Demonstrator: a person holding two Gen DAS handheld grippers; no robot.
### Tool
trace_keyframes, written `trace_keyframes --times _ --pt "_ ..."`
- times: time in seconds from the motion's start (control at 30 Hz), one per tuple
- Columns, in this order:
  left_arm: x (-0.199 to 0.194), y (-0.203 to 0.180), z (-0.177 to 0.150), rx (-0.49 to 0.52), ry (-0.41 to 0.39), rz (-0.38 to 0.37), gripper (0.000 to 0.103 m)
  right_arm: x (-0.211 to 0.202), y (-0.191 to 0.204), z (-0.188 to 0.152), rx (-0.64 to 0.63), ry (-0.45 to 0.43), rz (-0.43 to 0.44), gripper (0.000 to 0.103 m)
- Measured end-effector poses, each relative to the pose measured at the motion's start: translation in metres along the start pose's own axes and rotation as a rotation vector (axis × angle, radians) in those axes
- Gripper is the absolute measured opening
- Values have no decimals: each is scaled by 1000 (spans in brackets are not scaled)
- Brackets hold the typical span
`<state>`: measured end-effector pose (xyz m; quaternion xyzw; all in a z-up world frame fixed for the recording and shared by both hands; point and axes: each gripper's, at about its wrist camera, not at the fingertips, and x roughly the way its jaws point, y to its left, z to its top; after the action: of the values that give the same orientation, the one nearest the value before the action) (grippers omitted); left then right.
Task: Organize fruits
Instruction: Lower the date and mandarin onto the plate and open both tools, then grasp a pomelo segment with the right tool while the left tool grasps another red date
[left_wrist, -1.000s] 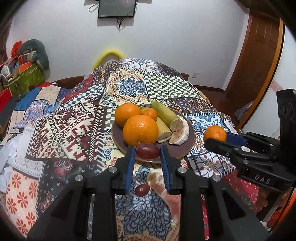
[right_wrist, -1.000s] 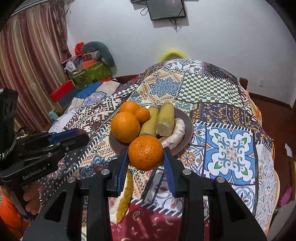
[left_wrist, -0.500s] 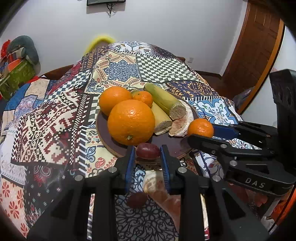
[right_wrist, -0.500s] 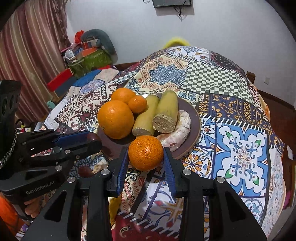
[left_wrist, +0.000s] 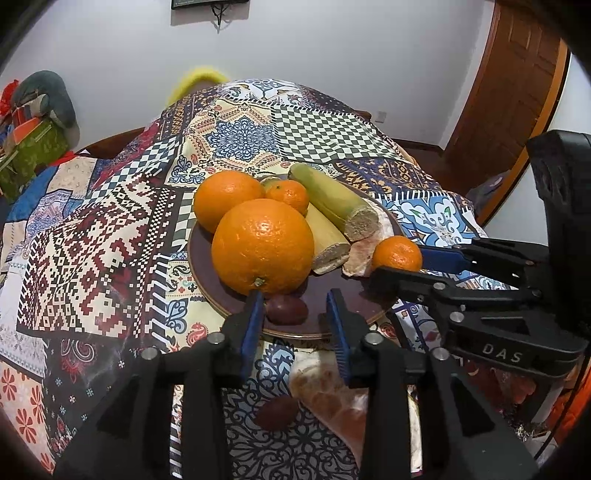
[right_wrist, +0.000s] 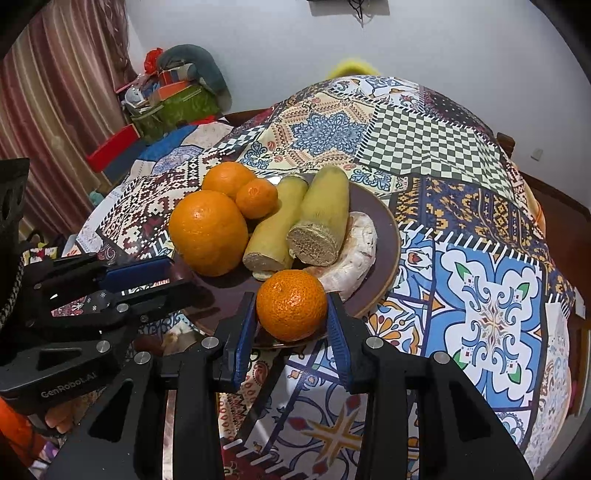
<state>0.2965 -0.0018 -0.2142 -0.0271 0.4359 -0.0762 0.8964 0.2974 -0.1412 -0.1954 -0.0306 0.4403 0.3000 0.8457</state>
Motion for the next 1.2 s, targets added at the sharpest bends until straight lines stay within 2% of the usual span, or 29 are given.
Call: trace_keyframes --times 0.17,0.43,0.67,0.77,1.07,1.2 --pt "-2 2 -1 -7 -1 7 37 -2 0 -1 -5 6 -5 35" --pt "-26 2 -4 -14 -31 6 37 -15 3 -2 -1 2 -15 35" --pt "-53 2 -8 -25 -61 18 37 -35 11 2 -22 -59 -33 38" --pt "-66 2 -12 -21 -78 32 37 -41 14 3 -15 -59 -18 38" --pt "-100 11 -33 -42 -95 65 37 -59 40 -15 -20 -53 10 38" --pt "-108 20 -47 -65 -100 99 43 -54 55 -28 -41 -22 5 39"
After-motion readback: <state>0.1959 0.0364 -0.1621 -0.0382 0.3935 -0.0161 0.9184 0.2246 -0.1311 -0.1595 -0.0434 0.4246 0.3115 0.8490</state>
